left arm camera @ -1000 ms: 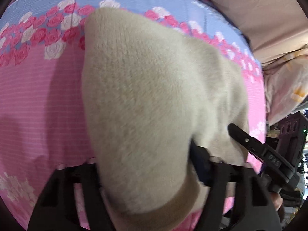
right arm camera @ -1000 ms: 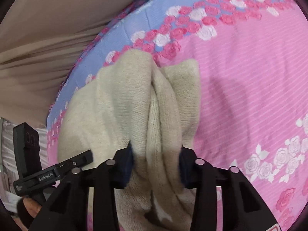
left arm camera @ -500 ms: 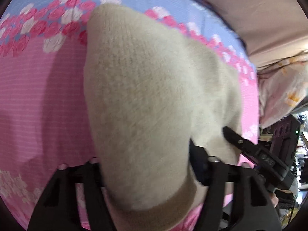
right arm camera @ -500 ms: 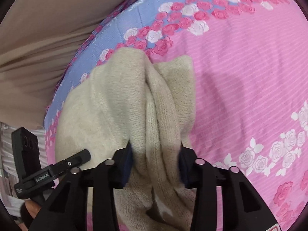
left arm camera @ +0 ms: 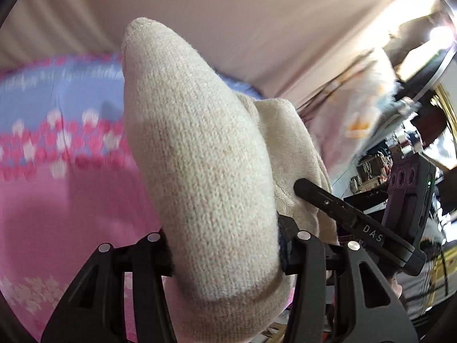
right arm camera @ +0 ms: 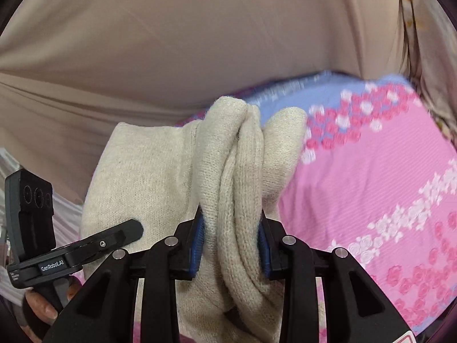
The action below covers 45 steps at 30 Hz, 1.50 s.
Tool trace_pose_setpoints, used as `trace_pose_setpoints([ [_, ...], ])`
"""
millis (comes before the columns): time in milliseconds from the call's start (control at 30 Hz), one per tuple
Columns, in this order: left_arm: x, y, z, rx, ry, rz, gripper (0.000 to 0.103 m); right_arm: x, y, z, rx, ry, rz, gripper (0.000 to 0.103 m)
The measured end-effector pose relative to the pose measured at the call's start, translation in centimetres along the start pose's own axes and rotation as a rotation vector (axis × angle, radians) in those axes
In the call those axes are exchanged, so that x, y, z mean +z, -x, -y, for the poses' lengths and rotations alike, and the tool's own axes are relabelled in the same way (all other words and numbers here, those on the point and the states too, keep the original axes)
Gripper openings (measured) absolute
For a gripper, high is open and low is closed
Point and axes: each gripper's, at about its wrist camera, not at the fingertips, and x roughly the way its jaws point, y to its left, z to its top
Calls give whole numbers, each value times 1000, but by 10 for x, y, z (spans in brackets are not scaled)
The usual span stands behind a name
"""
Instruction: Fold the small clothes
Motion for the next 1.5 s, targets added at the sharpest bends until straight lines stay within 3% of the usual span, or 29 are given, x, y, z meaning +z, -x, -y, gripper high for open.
trace_pose_setpoints([
  [200,9,70,38,19,-104,135,47,12,56,-51,77,94,117,31],
  [367,12,129,32,35,-127,217,47,17,73,-102,148,179,163,31],
  [633,4,221,-8,88,-135,334,48,10,65,-189,263,303,158,31],
  [833,-3,264,-60,156,-105,353,48,-4,26,-245,323,353,89,31],
  [1033,-8,286,-109,188,-58,352,48,-26,-6,-290,333,382,38,31],
  [1200,-12,276,-147,183,-21,314,49,-38,-34,-307,306,380,-7,31],
  [1400,-12,240,-187,163,6,260,50,-51,-77,-294,256,342,-61,32],
  [1467,-11,223,-199,174,26,238,54,-57,-105,-283,240,337,-91,35],
  [1500,-12,206,-209,198,34,223,61,-60,-118,-275,232,329,-95,41],
])
